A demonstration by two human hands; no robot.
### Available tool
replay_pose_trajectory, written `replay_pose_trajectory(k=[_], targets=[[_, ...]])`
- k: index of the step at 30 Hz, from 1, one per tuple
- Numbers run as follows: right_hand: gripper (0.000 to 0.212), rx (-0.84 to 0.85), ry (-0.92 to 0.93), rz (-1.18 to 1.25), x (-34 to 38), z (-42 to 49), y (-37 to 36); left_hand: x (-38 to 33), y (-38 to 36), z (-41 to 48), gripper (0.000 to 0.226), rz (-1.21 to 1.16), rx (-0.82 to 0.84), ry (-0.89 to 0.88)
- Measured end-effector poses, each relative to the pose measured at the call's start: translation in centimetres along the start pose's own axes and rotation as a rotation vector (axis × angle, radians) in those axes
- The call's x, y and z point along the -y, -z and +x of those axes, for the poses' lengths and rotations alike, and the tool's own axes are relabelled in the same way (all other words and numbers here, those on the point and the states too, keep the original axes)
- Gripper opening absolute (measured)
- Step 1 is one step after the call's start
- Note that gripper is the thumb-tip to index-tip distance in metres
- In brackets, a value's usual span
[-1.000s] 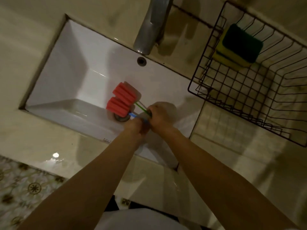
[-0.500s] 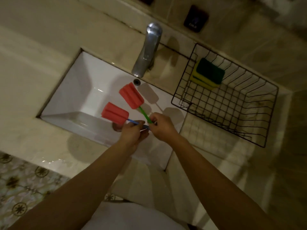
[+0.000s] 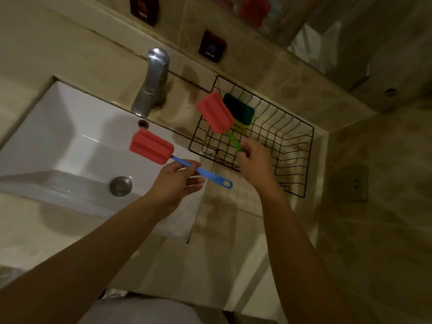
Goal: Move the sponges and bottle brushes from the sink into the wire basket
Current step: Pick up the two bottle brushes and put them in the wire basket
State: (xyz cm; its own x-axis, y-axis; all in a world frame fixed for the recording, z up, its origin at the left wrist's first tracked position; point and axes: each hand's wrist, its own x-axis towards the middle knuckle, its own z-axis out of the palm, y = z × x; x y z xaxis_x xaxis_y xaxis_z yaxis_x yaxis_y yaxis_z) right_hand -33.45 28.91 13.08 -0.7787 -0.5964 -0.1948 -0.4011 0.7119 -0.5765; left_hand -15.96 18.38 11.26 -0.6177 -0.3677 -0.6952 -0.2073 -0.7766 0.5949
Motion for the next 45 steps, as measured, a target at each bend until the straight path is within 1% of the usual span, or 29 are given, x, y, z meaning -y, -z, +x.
replay_pose_trajectory(k=[4, 7, 8, 11, 13, 16, 19, 24, 26, 27, 28, 29, 30, 32, 33, 34, 35, 38, 41, 43, 45], targets=[[0.014, -0.017, -0.110, -0.138, -3.9, 1.9, 1.2, -0.4, -1.7, 0.2, 0.017, 0.021, 0.040, 0.016], [0.012, 0.037, -0.177, -0.239, -6.6, 3.3, 1.3, -0.6, -2.3, 0.4, 0.020, 0.038, 0.038, 0.035], [0.015, 0.050, -0.199, -0.256, -7.4, 3.8, 1.2, -0.6, -2.3, 0.5, 0.020, 0.035, 0.035, 0.038], [0.024, 0.100, -0.254, -0.258, -9.1, 5.4, 0.5, -0.4, -2.2, 0.8, 0.018, 0.046, 0.009, 0.034], [0.024, 0.141, -0.268, -0.263, -9.3, 6.7, -0.2, -0.2, -1.9, 0.9, 0.018, 0.060, -0.010, 0.044], [0.028, 0.161, -0.245, -0.255, -8.8, 8.3, -1.2, 0.3, -1.8, 1.0, 0.022, 0.081, -0.035, 0.070], [0.031, 0.101, -0.187, -0.176, -8.4, 8.9, -2.0, 0.8, -2.1, 1.0, 0.018, 0.080, -0.045, 0.079], [0.016, -0.101, -0.151, -0.134, -7.3, 8.4, -1.5, 1.2, -3.3, 1.2, 0.014, 0.101, -0.034, 0.102], [0.014, -0.185, -0.118, -0.034, -6.0, 7.5, -0.6, 1.2, -4.1, 1.4, 0.012, 0.111, -0.015, 0.094], [0.011, -0.191, -0.110, 0.074, -5.0, 6.9, -0.1, 1.1, -4.4, 1.4, 0.013, 0.119, -0.002, 0.088], [0.009, -0.145, -0.116, 0.197, -4.0, 6.1, 0.5, 1.1, -4.6, 1.4, 0.015, 0.130, 0.014, 0.080], [0.008, -0.035, -0.118, 0.298, -3.0, 5.3, 1.1, 1.1, -4.8, 1.5, 0.018, 0.146, 0.032, 0.071], [0.007, 0.130, -0.107, 0.340, -2.0, 4.4, 1.7, 1.1, -5.2, 1.6, 0.021, 0.171, 0.051, 0.061], [0.007, 0.492, -0.045, 0.269, -0.4, 2.8, 2.5, 1.0, -5.8, 1.8, 0.025, 0.238, 0.088, 0.037], [0.008, 0.624, -0.004, 0.208, 0.1, 2.2, 2.5, 0.9, -6.2, 1.9, 0.025, 0.268, 0.105, 0.023], [0.009, 0.690, 0.032, 0.144, 0.5, 1.8, 2.4, 0.9, -6.5, 2.1, 0.023, 0.293, 0.123, 0.008], [0.011, 0.696, 0.053, 0.097, 0.6, 1.6, 2.2, 0.8, -6.8, 2.2, 0.022, 0.317, 0.142, -0.007], [0.008, 0.596, 0.070, 0.108, 0.7, 1.7, 2.5, 0.8, -7.4, 2.5, 0.019, 0.378, 0.170, -0.033], [0.008, 0.415, 0.071, 0.166, 0.3, 2.7, 3.7, 0.5, -7.5, 2.8, 0.017, 0.389, 0.145, -0.017], [0.011, 0.312, 0.075, 0.107, -0.3, 3.9, 4.3, 0.2, -7.1, 3.1, 0.018, 0.357, 0.084, 0.010], [0.014, 0.256, 0.076, 0.010, -1.1, 5.1, 4.3, -0.2, -6.4, 3.3, 0.014, 0.326, 0.018, 0.022]])
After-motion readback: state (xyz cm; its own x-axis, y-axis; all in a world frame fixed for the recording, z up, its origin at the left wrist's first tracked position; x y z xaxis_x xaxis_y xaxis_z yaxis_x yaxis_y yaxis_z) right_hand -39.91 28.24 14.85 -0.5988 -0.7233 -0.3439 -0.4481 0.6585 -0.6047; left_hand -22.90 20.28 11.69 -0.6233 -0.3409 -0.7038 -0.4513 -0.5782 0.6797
